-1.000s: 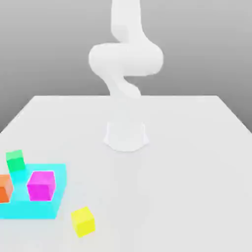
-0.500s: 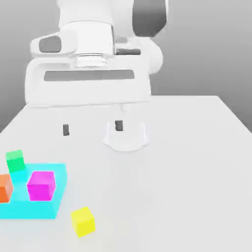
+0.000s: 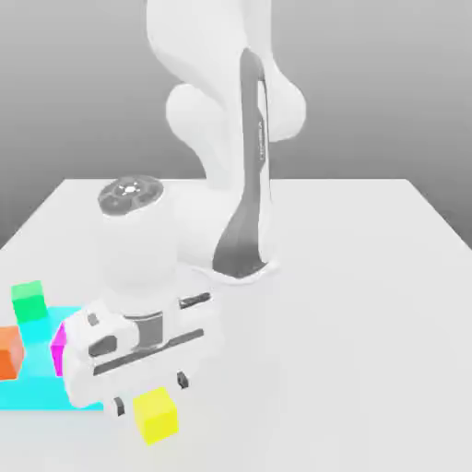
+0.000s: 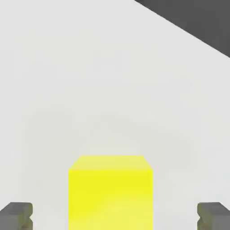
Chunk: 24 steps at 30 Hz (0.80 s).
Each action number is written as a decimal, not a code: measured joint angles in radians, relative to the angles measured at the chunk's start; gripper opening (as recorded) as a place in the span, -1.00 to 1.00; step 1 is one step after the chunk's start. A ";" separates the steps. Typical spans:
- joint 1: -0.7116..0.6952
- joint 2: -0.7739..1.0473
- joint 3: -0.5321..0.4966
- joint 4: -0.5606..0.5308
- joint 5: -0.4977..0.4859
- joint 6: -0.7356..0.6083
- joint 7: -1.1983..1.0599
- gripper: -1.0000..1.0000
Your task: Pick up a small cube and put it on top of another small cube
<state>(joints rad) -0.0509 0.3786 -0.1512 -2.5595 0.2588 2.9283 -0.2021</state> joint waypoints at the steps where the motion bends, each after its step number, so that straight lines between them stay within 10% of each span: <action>1: 0.000 0.000 0.000 0.000 0.000 0.000 0.000 -1.00; 14: 0.048 -0.205 -0.090 -0.026 -0.133 -0.142 0.077 -1.00; 24: -0.120 -0.437 -0.192 -0.025 -0.355 -0.306 -0.365 -1.00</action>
<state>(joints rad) -0.1713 -0.0585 -0.3432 -2.5840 -0.0961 2.6222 -0.5670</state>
